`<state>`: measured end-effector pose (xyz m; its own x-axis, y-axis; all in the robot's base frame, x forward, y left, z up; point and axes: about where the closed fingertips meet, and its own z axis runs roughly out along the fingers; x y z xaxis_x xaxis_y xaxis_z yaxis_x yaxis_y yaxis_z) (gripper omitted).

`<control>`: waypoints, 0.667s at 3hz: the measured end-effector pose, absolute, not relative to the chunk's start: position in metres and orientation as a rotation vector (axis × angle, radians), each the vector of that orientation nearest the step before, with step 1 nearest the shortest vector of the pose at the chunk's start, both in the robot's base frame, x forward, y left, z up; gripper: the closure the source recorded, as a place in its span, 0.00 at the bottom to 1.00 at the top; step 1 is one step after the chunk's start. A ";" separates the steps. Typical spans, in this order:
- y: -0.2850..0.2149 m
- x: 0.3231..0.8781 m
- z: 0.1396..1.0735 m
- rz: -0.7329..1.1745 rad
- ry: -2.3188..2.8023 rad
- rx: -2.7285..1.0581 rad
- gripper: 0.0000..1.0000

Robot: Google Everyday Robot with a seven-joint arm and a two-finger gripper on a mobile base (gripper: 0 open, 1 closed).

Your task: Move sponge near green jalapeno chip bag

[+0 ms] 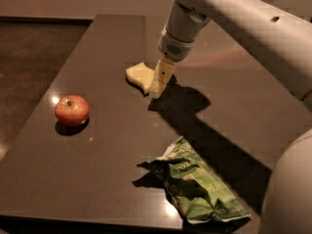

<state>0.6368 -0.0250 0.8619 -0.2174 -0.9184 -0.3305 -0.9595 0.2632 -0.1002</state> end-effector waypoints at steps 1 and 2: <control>-0.024 0.637 0.861 0.180 2.217 -1.724 0.00; -0.014 0.635 0.855 0.188 2.207 -1.756 0.17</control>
Offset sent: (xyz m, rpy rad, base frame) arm -0.0039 0.0213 -0.0100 -0.0133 0.0195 0.0522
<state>0.6354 -0.0140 0.8554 -0.1978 -0.9257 -0.3224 -0.9669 0.2383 -0.0912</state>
